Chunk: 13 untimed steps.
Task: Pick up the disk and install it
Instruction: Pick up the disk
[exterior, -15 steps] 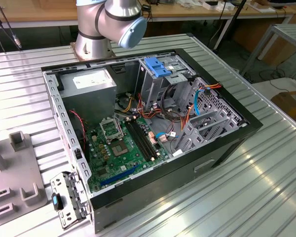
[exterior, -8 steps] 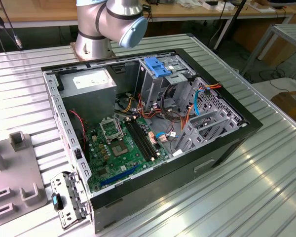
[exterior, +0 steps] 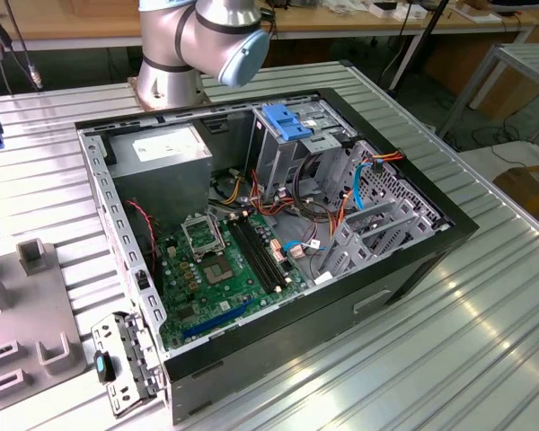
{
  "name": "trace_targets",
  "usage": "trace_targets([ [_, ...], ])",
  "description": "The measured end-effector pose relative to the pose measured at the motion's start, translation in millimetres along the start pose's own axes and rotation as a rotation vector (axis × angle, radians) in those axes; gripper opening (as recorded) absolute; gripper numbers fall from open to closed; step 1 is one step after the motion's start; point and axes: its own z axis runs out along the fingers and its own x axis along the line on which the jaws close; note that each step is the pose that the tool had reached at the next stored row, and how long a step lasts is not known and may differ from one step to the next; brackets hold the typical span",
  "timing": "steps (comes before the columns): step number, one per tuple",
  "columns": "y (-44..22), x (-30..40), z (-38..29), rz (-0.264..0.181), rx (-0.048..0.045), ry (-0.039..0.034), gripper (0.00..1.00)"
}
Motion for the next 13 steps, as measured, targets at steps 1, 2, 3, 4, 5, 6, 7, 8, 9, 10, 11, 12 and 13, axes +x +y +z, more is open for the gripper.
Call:
trace_targets([
  [1, -5.2, 0.0, 0.1, 0.0, 0.0001, 0.0, 0.37],
  [2, -9.7, -0.1, 0.2, 0.0, 0.0001, 0.0, 0.37],
  [3, -12.9, -0.1, 0.3, 0.0, 0.0, 0.0, 0.37],
  [4, -17.7, -0.2, 0.4, 0.0, 0.0, 0.0, 0.37],
  [5, -26.5, -0.2, 0.6, 0.0, 0.0001, -0.0001, 0.37],
  [6, -34.3, -0.3, 0.7, 0.0, -0.0001, 0.0, 0.37],
  [7, -45.1, -0.4, 1.1, 0.0, 0.0001, -0.0001, 0.37],
  [8, -53.0, -0.5, 1.2, 0.0, 0.0, 0.0, 0.37],
  [9, -58.6, -0.5, 1.4, 0.0, -0.0001, 0.0, 0.37],
  [10, -64.9, -0.6, 1.6, 0.0, 0.0001, -0.0001, 0.37],
  [11, -68.2, -0.6, 1.7, 0.0, 0.0001, -0.0001, 0.37],
  [12, -70.5, -0.6, 1.7, 0.0, 0.0, 0.0, 0.37],
  [13, -74.9, -0.7, 1.8, 0.0, -0.0001, 0.0, 0.37],
])
